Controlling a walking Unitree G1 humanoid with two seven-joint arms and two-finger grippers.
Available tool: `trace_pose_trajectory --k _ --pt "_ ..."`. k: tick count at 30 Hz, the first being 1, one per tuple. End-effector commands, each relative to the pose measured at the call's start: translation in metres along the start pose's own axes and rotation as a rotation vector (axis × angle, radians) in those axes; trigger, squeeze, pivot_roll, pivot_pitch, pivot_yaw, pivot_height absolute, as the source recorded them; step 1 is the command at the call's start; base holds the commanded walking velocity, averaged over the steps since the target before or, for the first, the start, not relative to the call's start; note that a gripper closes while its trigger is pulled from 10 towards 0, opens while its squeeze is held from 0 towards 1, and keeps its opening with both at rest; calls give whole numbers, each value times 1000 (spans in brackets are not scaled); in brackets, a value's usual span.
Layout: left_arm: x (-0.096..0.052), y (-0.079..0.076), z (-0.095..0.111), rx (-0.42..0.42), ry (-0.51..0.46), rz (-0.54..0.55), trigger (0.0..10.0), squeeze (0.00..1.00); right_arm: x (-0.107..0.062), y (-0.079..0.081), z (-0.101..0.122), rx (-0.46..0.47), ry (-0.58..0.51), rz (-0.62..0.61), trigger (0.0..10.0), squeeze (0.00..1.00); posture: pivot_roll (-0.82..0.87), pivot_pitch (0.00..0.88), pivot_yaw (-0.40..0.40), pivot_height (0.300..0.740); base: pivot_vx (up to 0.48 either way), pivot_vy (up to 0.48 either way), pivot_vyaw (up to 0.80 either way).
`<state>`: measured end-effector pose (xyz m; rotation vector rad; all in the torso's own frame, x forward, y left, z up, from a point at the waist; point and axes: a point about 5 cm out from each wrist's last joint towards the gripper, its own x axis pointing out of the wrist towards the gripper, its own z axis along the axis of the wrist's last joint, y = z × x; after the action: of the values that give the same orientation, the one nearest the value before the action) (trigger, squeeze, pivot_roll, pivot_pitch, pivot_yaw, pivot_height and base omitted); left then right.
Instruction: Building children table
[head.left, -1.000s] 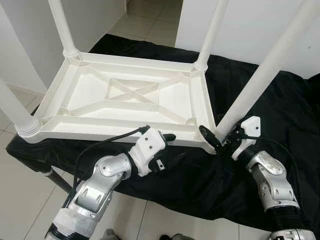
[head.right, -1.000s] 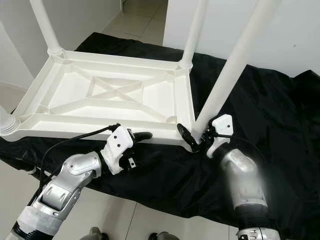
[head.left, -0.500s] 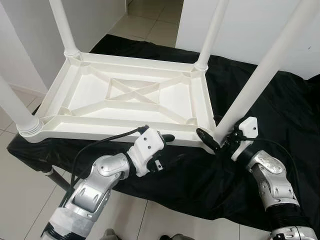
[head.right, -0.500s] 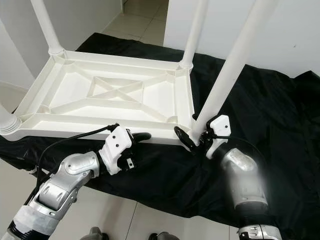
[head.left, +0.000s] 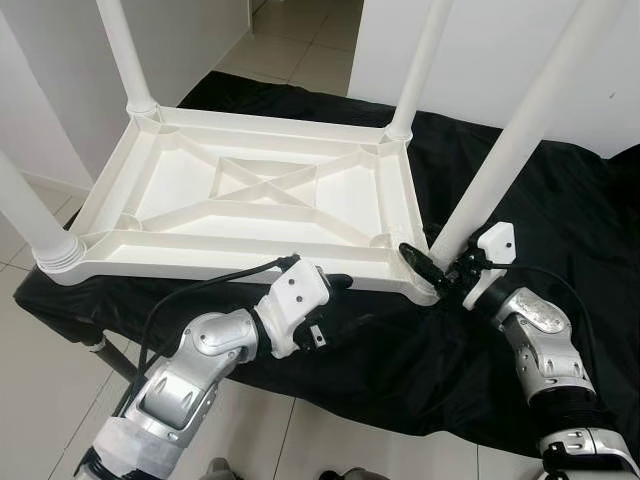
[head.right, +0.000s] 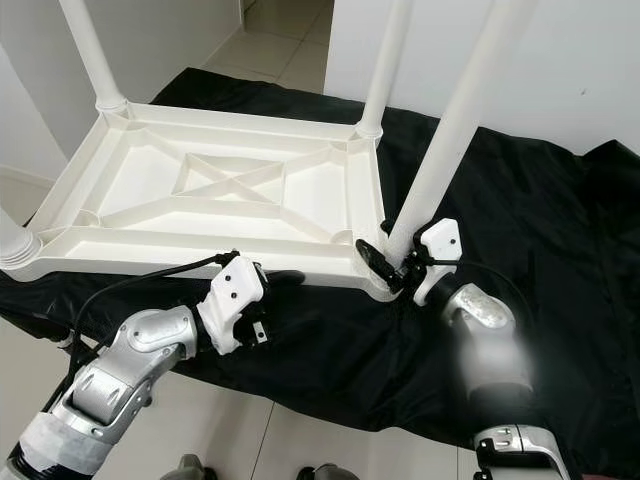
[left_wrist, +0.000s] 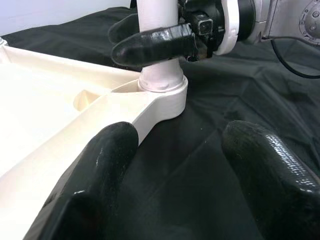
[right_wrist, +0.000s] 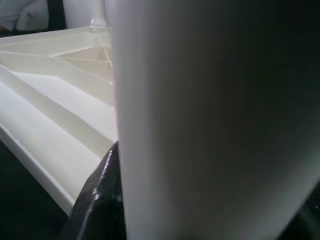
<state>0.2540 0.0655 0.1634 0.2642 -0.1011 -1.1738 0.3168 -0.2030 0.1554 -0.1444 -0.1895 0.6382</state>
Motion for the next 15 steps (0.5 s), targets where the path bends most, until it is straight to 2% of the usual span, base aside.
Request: trace_pose_trajectory --k 1,5,7,8,14,15 --pt "1 -6 1 -2 -1 -96 10000 0 0 3 -5 9 27 10 0 0 84 107 -79 740 0 0 0" --pt "0 -7 1 -5 2 -97 10000 0 -2 4 -10 36 44 -8 0 0 77 105 -74 740 0 0 0" --pt "1 -7 1 -7 3 -101 10000 0 -4 3 -11 52 46 -55 0 0 73 106 -73 740 0 0 0" --pt "1 -7 1 -8 4 -102 10000 0 -5 3 -11 59 44 -75 10000 0 69 106 -72 740 0 0 0" --pt "3 -6 0 -10 3 -105 10000 0 -5 5 -13 65 78 -181 10000 0 61 106 -73 740 0 0 0" --pt "4 -6 0 -12 2 -106 10000 0 -5 7 -13 88 85 -252 10000 0 55 106 -71 740 0 0 0"
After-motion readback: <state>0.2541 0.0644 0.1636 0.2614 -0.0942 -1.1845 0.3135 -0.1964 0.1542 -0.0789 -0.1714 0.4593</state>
